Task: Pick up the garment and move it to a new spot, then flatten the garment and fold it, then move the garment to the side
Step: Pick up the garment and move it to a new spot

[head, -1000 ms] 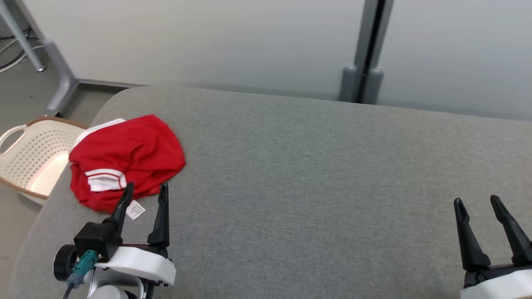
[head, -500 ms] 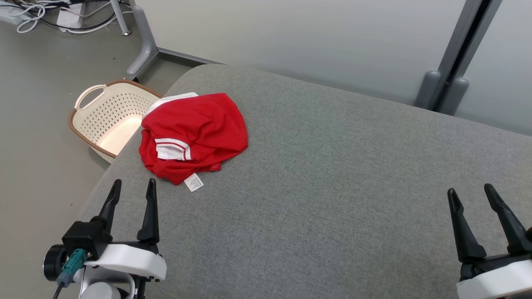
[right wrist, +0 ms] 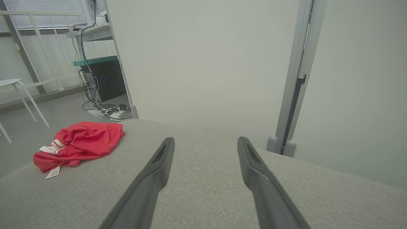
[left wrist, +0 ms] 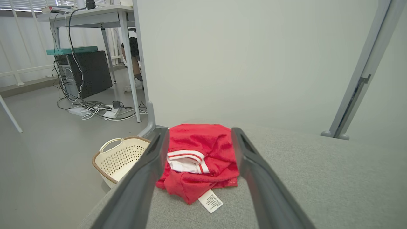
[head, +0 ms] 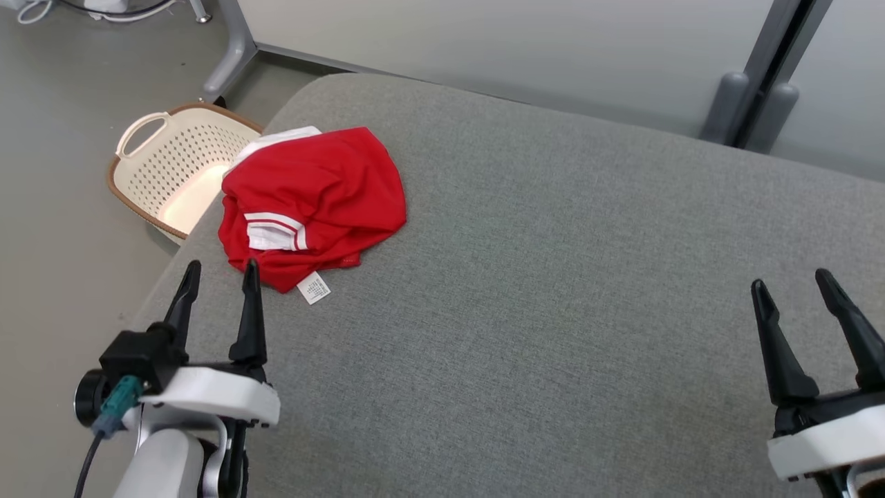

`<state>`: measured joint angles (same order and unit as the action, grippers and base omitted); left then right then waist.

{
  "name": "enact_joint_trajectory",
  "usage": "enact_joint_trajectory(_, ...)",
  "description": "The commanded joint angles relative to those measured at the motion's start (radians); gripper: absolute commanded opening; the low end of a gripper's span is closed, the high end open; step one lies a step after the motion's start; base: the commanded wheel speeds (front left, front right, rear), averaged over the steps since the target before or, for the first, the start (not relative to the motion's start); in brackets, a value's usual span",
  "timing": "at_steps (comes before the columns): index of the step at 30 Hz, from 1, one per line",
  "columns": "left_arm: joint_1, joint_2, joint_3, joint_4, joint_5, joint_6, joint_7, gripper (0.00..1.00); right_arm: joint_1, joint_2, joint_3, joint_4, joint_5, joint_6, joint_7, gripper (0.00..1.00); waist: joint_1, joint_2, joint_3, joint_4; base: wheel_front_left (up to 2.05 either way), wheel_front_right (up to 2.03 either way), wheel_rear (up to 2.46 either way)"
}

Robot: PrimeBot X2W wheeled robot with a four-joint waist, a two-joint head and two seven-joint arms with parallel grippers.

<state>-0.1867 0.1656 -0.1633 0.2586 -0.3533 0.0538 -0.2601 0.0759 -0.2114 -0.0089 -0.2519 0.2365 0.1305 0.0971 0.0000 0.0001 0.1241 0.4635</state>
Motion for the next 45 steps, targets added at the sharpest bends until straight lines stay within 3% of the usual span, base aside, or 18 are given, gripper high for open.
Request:
enact_joint_trajectory(1,-0.033,-0.006,0.004,0.008,-0.006,-0.008,-0.003,1.00,-0.021,-0.011,0.000,-0.012,-0.008,0.000,0.005,1.00,0.0000,-0.0001,0.039,-0.017,0.00,0.00,0.00)
enact_joint_trajectory(8,-0.229,-0.039,0.027,0.181,-0.051,-0.044,-0.004,1.00,-0.130,-0.056,0.000,-0.075,-0.018,0.000,0.049,1.00,0.0000,-0.0001,0.221,-0.086,0.00,0.00,0.00)
enact_joint_trajectory(12,-0.387,-0.045,0.047,0.397,-0.088,-0.084,-0.005,1.00,-0.205,-0.077,0.005,-0.099,-0.025,0.000,0.063,1.00,0.0000,-0.0001,0.334,-0.136,0.00,0.00,0.00)
enact_joint_trajectory(20,-0.561,-0.015,0.078,0.754,-0.149,-0.136,0.036,1.00,-0.270,-0.070,0.018,-0.072,-0.024,0.000,0.028,1.00,0.0000,-0.0001,0.411,-0.204,0.00,0.00,0.00)
enact_joint_trajectory(21,-0.570,-0.013,0.080,0.787,-0.157,-0.142,0.044,0.93,-0.273,-0.066,0.021,-0.066,-0.022,0.000,0.022,1.00,0.0000,-0.0001,0.413,-0.211,0.00,0.00,0.00)
enact_joint_trajectory(23,-0.584,-0.006,0.078,0.832,-0.156,-0.151,0.034,0.02,-0.278,-0.064,0.024,-0.056,-0.024,0.000,0.011,1.00,0.0000,-0.0001,0.413,-0.221,0.00,0.00,0.00)
enact_joint_trajectory(25,-0.591,0.002,0.077,0.857,-0.153,-0.157,0.023,0.00,-0.279,-0.060,0.025,-0.042,-0.022,0.000,-0.002,1.00,0.0000,-0.0001,0.407,-0.231,0.00,0.00,0.00)
enact_joint_trajectory(30,-0.579,0.026,0.084,0.826,-0.131,-0.155,0.001,0.00,-0.273,-0.050,0.026,-0.014,-0.012,0.000,-0.024,1.00,0.0000,-0.0001,0.377,-0.246,0.00,0.00,0.00)
enact_joint_trajectory(34,-0.519,0.044,0.126,0.655,-0.086,-0.129,-0.004,0.00,-0.258,-0.039,0.031,0.008,-0.011,0.000,-0.049,1.00,0.0000,-0.0001,0.331,-0.261,0.00,0.00,0.00)
enact_joint_trajectory(39,-0.390,0.013,0.144,0.442,-0.018,-0.119,-0.004,0.00,-0.228,-0.024,0.036,0.042,0.000,0.000,-0.071,1.00,0.0000,-0.0001,0.257,-0.281,0.00,0.00,0.00)
enact_joint_trajectory(45,-0.254,-0.030,0.097,0.249,0.045,-0.123,-0.004,0.00,-0.184,-0.009,0.042,0.067,0.009,0.000,-0.084,1.00,0.0000,-0.0001,0.182,-0.312,0.00,0.00,0.00)
